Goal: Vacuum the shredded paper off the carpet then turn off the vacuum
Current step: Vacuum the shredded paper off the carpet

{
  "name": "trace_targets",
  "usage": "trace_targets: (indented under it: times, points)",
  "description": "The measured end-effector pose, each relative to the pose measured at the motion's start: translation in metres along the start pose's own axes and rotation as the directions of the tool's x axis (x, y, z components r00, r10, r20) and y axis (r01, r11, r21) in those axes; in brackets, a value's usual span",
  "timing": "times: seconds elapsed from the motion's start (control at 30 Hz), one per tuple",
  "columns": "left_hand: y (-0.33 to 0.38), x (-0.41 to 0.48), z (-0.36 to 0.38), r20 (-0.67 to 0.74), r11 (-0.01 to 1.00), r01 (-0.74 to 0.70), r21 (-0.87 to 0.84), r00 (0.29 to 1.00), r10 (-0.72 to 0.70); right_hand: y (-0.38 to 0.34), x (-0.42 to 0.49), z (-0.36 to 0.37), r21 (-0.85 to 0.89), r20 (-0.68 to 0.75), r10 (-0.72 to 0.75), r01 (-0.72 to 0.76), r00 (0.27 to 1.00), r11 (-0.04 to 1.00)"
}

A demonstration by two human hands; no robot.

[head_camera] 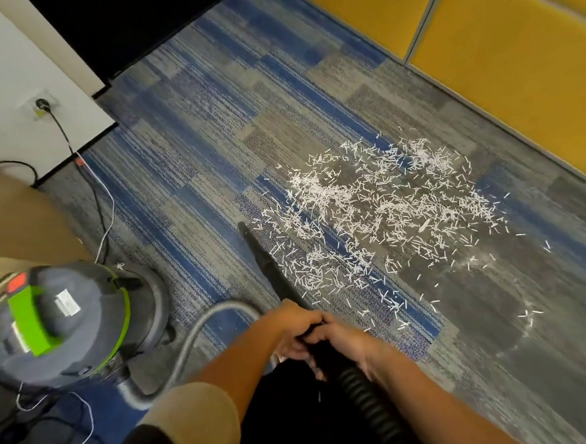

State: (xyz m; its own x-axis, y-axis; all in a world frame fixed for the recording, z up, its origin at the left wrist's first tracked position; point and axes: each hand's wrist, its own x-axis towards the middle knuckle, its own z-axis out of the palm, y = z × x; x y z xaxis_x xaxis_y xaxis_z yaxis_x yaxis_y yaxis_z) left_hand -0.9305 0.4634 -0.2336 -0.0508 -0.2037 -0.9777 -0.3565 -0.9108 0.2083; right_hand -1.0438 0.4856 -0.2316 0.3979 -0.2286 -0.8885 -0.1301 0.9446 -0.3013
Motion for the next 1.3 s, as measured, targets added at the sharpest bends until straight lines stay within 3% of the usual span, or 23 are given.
trace_targets:
  times: [0.27, 0.47, 0.67, 0.87, 1.0, 1.3]
  points:
    - [0.010, 0.002, 0.002, 0.020, 0.988, -0.056, 0.141, 0.998, 0.054, -0.001, -0.010, -0.001, 0.108, -0.054, -0.028, 0.034, 0.998, 0.994]
    - [0.016, 0.001, 0.022, 0.071, 0.988, -0.017, 0.152, 0.997, 0.006, 0.000, -0.022, -0.018, 0.097, -0.044, 0.017, -0.013, 0.999, 0.995]
    - [0.018, -0.003, 0.027, 0.060, 0.993, 0.015, 0.118, 0.998, -0.022, -0.002, -0.023, -0.023, 0.065, -0.007, 0.035, -0.035, 0.999, 0.997]
    - [0.032, -0.006, 0.028, 0.002, 0.998, -0.051, 0.023, 0.999, 0.051, -0.018, -0.027, -0.035, 0.049, -0.009, -0.008, 0.008, 1.000, 0.999]
    - [0.041, -0.004, 0.034, -0.039, 0.994, -0.107, 0.026, 0.993, 0.108, -0.016, -0.040, -0.046, 0.186, 0.075, -0.033, 0.019, 0.997, 0.982]
    - [0.032, -0.006, 0.038, -0.006, 0.999, 0.029, 0.044, 1.000, -0.029, 0.000, -0.040, -0.052, 0.132, 0.140, 0.058, -0.077, 0.988, 0.988]
